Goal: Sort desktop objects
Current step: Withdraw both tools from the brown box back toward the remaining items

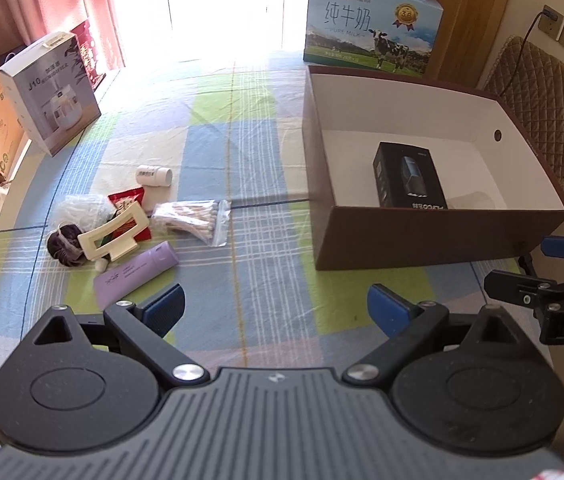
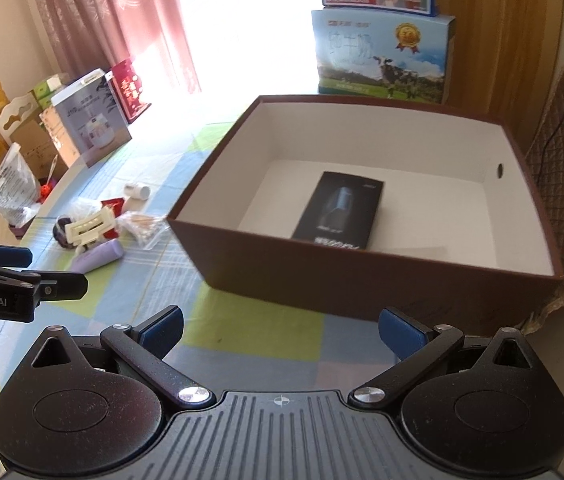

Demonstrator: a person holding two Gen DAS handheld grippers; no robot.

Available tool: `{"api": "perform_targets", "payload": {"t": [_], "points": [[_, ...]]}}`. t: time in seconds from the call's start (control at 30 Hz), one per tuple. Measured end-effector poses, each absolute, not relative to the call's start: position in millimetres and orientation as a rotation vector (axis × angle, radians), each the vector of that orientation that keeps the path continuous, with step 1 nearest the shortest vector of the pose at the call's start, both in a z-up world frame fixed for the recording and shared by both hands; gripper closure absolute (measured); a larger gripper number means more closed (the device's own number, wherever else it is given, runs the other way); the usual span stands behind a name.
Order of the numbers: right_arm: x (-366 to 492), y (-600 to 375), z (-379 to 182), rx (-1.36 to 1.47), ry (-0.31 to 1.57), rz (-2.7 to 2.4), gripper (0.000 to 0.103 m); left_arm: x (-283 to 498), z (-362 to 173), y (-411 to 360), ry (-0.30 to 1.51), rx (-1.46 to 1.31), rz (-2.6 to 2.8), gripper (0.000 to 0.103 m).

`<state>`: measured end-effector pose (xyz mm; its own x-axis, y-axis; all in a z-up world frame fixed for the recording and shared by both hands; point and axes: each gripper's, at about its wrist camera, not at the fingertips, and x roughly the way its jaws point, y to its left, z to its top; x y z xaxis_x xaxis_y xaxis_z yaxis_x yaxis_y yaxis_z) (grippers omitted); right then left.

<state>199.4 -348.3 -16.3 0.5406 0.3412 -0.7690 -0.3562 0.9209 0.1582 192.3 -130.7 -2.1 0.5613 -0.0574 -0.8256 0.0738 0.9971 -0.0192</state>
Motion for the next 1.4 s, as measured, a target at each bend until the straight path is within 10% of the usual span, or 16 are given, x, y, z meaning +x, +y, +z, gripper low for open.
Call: {"api": "perform_targets", "payload": {"t": [1.4], "points": [[186.0, -138.9, -78.6, -0.11, 0.874, 0.631, 0.002, 162.8, -44.1, 65.0, 1.02, -0.055, 0.092, 0.007]]}}
